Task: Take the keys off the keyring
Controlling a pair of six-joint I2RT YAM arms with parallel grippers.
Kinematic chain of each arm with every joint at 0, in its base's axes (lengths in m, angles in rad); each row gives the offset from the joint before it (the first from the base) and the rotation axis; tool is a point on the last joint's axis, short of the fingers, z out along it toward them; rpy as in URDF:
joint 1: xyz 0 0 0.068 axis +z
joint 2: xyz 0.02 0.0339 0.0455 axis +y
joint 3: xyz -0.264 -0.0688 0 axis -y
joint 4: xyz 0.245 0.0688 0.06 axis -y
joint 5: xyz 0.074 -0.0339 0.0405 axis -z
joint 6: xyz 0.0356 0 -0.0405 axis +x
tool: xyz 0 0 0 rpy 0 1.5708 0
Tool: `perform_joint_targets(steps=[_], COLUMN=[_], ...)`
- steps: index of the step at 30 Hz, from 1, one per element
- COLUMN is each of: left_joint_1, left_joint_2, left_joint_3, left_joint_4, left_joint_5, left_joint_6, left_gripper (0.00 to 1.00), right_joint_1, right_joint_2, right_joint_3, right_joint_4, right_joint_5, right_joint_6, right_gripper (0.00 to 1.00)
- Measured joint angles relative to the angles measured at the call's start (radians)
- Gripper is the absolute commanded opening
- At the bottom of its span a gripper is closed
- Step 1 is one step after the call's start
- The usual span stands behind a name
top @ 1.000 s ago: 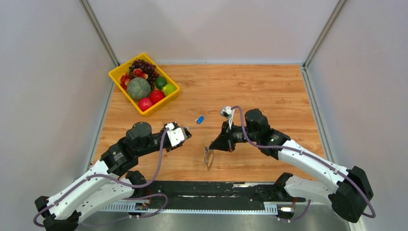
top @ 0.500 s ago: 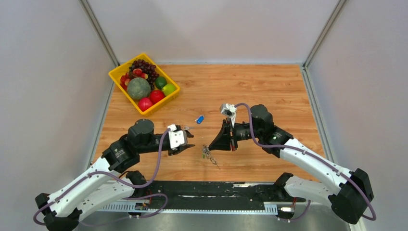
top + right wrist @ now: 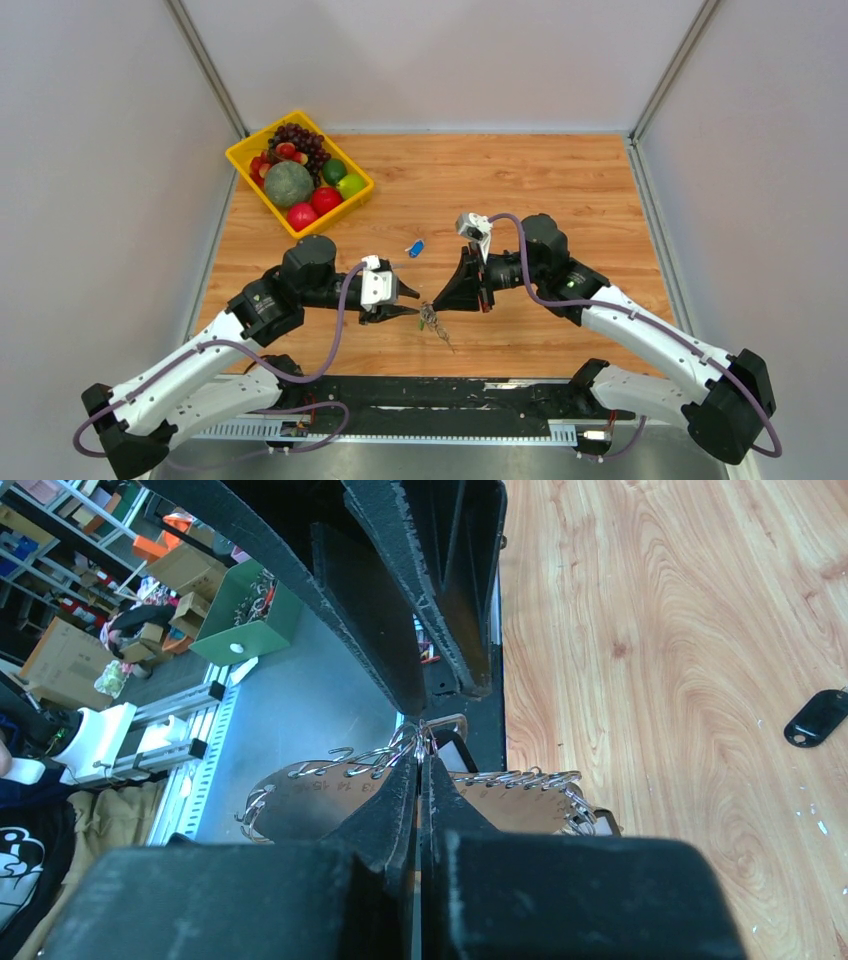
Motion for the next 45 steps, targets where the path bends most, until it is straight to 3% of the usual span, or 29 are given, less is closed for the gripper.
perform_joint_targets(steps=[9, 16, 22, 25, 27, 45], left_joint_1=[0.0, 0.0, 0.0, 0.0, 0.0, 0.0], left_joint_2=[0.022, 0.051, 0.056, 0.056, 0.056, 0.008], left_joint_3=[0.0, 0.001, 0.004, 0.005, 0.006, 0.026], left_joint_4=[-0.007, -0.016, -0.016, -0.015, -0.016, -0.079], left_joint_5=[0.043, 0.042, 0.042, 0.042, 0.043, 0.007], left_joint_6=[0.0, 0.0, -0.001, -0.003, -0.003, 0.053], left_gripper=[0.37, 0.29, 0.18, 0.04, 0.0, 0.0], right_joint_1=[0.0, 0.0, 0.0, 0.0, 0.0, -0.014], right_joint_2=[0.005, 0.007, 0.012, 0.015, 0.016, 0.001], right_joint_3=[0.0, 0.0, 0.0, 0.0, 0.0, -0.003], right_joint_4=[0.0, 0.001, 0.007, 0.007, 0.007, 0.022], right_joint_5=[-0.005, -0.008, -0.011, -0.012, -0.012, 0.004], right_joint_6=[-0.005, -0.005, -0.005, -0.004, -0.004, 0.018], right_gripper=[0.0, 0.0, 0.0, 0.0, 0.0, 0.0])
